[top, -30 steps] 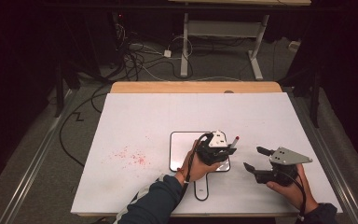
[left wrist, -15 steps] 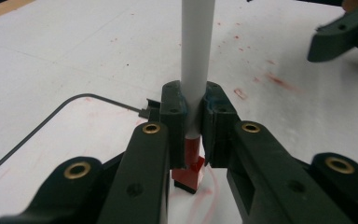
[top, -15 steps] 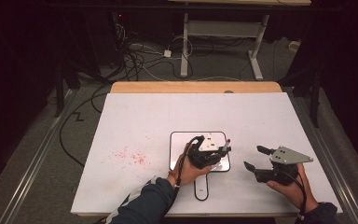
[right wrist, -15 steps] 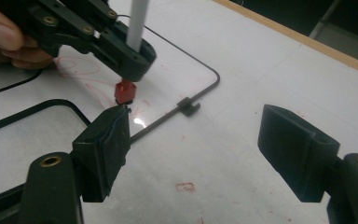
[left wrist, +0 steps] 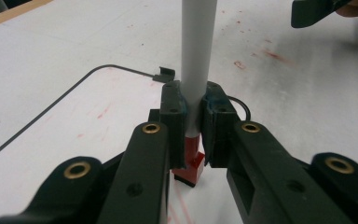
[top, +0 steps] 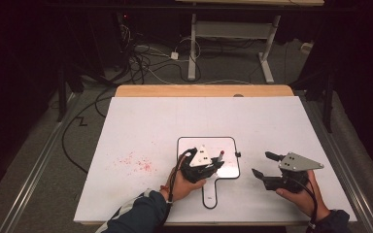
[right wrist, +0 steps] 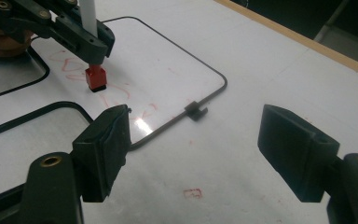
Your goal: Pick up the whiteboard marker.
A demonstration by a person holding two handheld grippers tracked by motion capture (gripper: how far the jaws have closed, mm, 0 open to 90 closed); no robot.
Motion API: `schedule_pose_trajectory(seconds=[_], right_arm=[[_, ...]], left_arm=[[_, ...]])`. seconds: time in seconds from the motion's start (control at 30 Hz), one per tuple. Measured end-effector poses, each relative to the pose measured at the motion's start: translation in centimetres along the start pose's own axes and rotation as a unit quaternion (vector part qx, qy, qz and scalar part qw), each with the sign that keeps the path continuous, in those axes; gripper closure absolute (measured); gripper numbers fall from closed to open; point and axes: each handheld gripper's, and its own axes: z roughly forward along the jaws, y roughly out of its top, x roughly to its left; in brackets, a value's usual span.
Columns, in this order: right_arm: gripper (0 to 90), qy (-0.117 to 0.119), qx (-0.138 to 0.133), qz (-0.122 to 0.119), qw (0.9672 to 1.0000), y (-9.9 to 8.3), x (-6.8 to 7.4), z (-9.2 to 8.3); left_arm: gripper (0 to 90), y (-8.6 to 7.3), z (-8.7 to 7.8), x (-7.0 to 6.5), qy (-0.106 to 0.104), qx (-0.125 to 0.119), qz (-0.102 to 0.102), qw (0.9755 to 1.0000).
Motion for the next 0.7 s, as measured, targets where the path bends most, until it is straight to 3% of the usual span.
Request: schedule_pose_trajectory(seconds=[0.13,0.27,0.7], right_arm=[[25.9,0.002,-0.001,-0.003,1.0000,0.0,0.1,0.1],[25.9,0.006,0.003,-0.005,1.0000,0.0,0.1,0.2],[25.9,0.008,0.005,-0.011,0.9999,0.2,0.4,0.4]], left_arm=[[78.9,-0.7,-1.0,0.1,0.003,-0.005,-0.001,1.0000],[78.9,-1.4,-1.9,0.0,0.006,-0.008,0.013,0.9999],[78.8,-3.6,-5.4,1.0,0.024,-0.009,0.007,0.9997]])
